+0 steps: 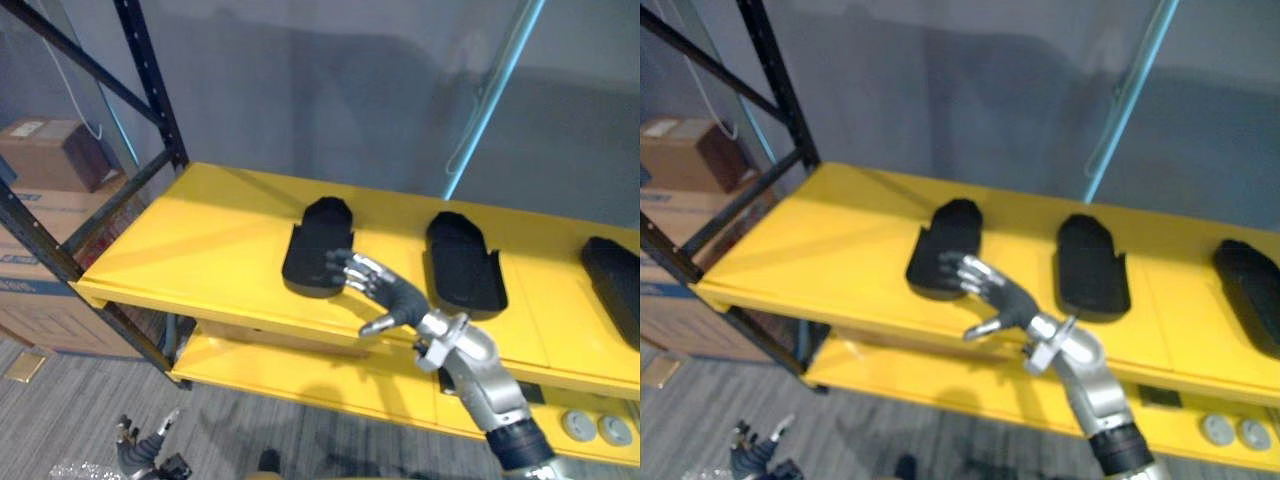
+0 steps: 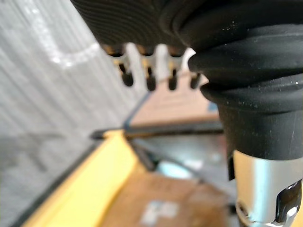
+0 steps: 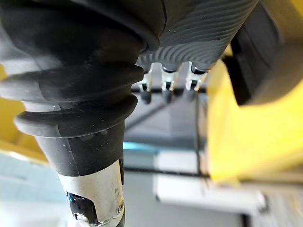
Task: Walk over and take plastic housings, then place them on the shelf
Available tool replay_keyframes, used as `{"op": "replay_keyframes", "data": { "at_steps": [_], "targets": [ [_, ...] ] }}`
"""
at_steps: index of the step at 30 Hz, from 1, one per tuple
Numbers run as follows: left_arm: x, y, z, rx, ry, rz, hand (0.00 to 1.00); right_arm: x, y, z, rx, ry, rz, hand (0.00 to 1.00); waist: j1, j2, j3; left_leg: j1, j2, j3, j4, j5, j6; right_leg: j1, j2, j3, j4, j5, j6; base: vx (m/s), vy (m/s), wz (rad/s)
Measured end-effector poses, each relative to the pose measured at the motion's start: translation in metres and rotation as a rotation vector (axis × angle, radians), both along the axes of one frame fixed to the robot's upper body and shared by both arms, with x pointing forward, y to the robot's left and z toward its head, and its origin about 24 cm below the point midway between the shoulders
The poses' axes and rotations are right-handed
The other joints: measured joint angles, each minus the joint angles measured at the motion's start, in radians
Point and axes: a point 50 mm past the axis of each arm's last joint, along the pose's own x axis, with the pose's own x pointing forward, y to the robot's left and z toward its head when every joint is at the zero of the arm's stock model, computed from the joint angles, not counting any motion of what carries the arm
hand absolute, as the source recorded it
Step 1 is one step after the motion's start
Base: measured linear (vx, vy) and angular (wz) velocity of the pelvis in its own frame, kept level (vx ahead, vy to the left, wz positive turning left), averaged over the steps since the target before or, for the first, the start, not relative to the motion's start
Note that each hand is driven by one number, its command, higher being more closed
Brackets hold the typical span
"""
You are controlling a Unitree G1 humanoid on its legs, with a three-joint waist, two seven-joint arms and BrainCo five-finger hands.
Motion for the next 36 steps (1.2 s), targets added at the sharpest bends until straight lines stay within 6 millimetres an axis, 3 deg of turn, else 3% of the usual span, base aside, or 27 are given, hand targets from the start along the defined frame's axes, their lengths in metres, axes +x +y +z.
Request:
{"op": "replay_keyframes", "data": {
  "at_steps": [5,10,12,23,31,36],
  "targets": [
    [-0.002,-0.007,-0.01,-0.055,0.034,-0.042,0.0,0.001,0.012,-0.003,-0.023,0.017,0.063,0.0,0.014,-0.01,0.011,-0.001,0.001,-0.009,0.0,0.0,0.0,0.001,0.002,0.002,0.001,0.004,0.005,0.0,-0.004,0.01],
    [-0.007,-0.014,-0.018,-0.086,0.068,-0.068,0.0,0.004,0.028,-0.024,-0.055,0.101,0.082,0.0,0.027,-0.005,0.017,0.003,-0.002,-0.017,0.0,0.001,-0.002,0.009,0.006,-0.002,0.002,0.002,0.003,0.0,-0.008,0.03],
    [-0.007,-0.015,-0.019,-0.092,0.074,-0.075,0.0,0.009,0.033,-0.035,-0.042,0.143,0.024,0.0,0.03,-0.002,0.042,0.021,-0.005,-0.025,0.0,-0.002,-0.003,0.034,0.005,-0.011,0.002,-0.009,0.004,-0.02,-0.005,0.11],
    [-0.014,-0.017,-0.024,-0.111,0.105,-0.08,0.0,0.024,0.043,-0.049,-0.032,0.176,-0.123,0.0,0.05,0.001,0.076,0.032,-0.025,-0.041,0.0,-0.008,0.001,0.053,-0.02,-0.031,0.018,-0.017,0.022,0.02,0.0,0.05],
    [-0.018,-0.023,-0.03,-0.137,0.136,-0.094,0.0,0.039,0.051,-0.035,0.003,0.081,-0.261,0.0,0.05,0.011,0.097,0.044,-0.034,-0.041,0.0,-0.014,0.005,0.066,-0.028,-0.034,0.018,-0.018,0.024,0.0,0.0,0.0],
    [-0.019,-0.024,-0.031,-0.141,0.143,-0.092,0.0,0.042,0.051,-0.037,0.004,0.093,-0.283,0.0,0.051,0.015,0.109,0.053,-0.035,-0.041,-0.001,-0.022,0.002,0.073,-0.03,-0.035,0.017,-0.03,0.02,-0.02,-0.003,0.0]
  ]
}}
